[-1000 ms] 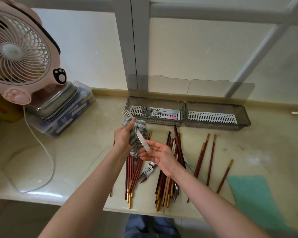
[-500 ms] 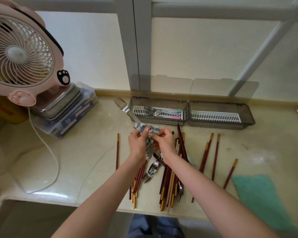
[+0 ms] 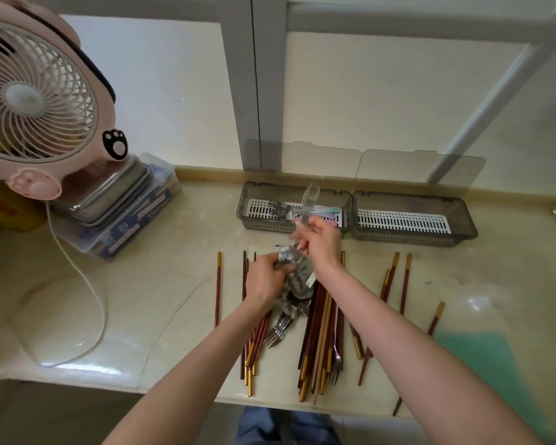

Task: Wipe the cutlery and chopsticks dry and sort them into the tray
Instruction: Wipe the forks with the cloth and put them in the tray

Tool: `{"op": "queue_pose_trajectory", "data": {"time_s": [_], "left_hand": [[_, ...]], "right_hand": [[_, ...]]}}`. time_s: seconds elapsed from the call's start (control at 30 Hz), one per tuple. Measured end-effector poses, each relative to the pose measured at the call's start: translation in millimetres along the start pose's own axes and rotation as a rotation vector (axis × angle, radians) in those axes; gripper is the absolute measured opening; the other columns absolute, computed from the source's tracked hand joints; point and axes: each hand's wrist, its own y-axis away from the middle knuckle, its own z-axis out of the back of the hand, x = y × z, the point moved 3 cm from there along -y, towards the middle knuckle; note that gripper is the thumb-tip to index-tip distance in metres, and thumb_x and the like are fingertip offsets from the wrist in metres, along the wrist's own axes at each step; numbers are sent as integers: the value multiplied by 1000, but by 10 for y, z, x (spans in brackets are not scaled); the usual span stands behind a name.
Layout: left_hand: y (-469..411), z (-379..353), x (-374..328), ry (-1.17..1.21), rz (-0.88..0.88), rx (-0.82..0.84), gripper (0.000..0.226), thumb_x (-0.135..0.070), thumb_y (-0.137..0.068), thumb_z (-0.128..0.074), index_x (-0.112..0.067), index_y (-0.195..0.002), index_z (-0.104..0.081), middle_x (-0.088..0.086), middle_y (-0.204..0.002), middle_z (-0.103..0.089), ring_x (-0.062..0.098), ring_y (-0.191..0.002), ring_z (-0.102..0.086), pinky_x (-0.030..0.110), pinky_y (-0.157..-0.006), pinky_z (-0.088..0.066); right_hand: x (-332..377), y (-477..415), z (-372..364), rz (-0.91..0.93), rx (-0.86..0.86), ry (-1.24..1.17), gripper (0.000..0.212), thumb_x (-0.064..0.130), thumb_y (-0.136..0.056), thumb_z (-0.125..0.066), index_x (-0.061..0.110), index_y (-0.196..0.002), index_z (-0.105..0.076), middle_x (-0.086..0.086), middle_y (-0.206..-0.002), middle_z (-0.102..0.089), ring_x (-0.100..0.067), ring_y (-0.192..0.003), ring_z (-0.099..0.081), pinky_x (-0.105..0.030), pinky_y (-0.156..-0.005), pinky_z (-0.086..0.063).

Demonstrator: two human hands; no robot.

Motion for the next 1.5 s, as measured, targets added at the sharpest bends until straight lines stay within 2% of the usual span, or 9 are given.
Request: {"op": "queue_pose_trajectory", "data": {"time_s": [0.17,0.33,0.47,0.6,0.8,1.1,1.2,1.37,1.5], "left_hand": [[13,237,187,568,267,95,24,-20,-94,-52,0,-105,-58,15,-92,-67,23,-80,-67,28,-64,-57],[12,379,244,866,394,113,20,-14,-98,-43,-1,-106,-55,13,-89,-65,21,-77,-66,28,-60,-54],[15,489,317,1246,536,180,24,1,-91,-31,5,-103,-52,19,-90,-63,26,-82,-62,35,-72,-50],[-13,600,451,1430,651,91,29,6,-62,-33,6,-84,-52,20,-69,-63,26,-67,-61,28,-46,-55],[-193,656,466,1416,629,7,20,4,-94,-31,7,-96,-50,21,-86,-58,27,-77,-59,36,-88,-48],[-250,532,428,1129,427,134,13,-6,-93,-46,-4,-99,-57,8,-79,-71,18,-72,-68,27,-62,-57],[-243,568,426,1011,357,74,14,-3,-89,-54,-6,-103,-54,9,-94,-66,18,-81,-65,25,-64,-58],[-242,605,354,935,259,82,21,-2,-88,-53,-4,-109,-52,11,-101,-65,18,-83,-66,25,-66,-56],[-197,532,184,923,117,186,28,0,-92,-46,-6,-119,-52,8,-103,-67,16,-85,-67,24,-68,-54]], "right_hand": [[164,-585,97,209,20,629,24,15,-94,-54,18,-115,-66,3,-87,-68,-13,-69,-58,-27,-64,-50],[-20,-1002,84,250,90,1188,34,13,-95,-52,26,-126,-58,-6,-113,-64,-13,-72,-56,-17,-49,-40],[130,-1134,-8,297,195,1316,63,19,-90,-60,25,-146,-30,-13,-138,-38,-27,-110,-53,-33,-81,-50],[168,-774,-54,560,184,1048,30,6,-89,-53,15,-117,-59,0,-113,-53,-11,-83,-55,-17,-66,-43],[-460,7,-5,306,975,1260,18,15,-86,-61,28,-97,-67,11,-103,-55,-9,-93,-54,-24,-79,-43],[-680,58,19,603,962,1532,19,5,-85,-57,12,-102,-60,-8,-107,-50,-26,-99,-51,-39,-81,-46],[-652,11,51,483,926,1387,8,9,-86,-59,17,-88,-61,1,-96,-55,-15,-93,-54,-38,-85,-49],[-196,54,50,100,526,377,14,3,-78,-70,11,-78,-59,2,-78,-65,3,-67,-63,-16,-67,-51],[-36,135,-70,-7,299,45,11,0,-81,-68,0,-88,-60,-3,-79,-66,-4,-62,-65,-14,-59,-51]]}}
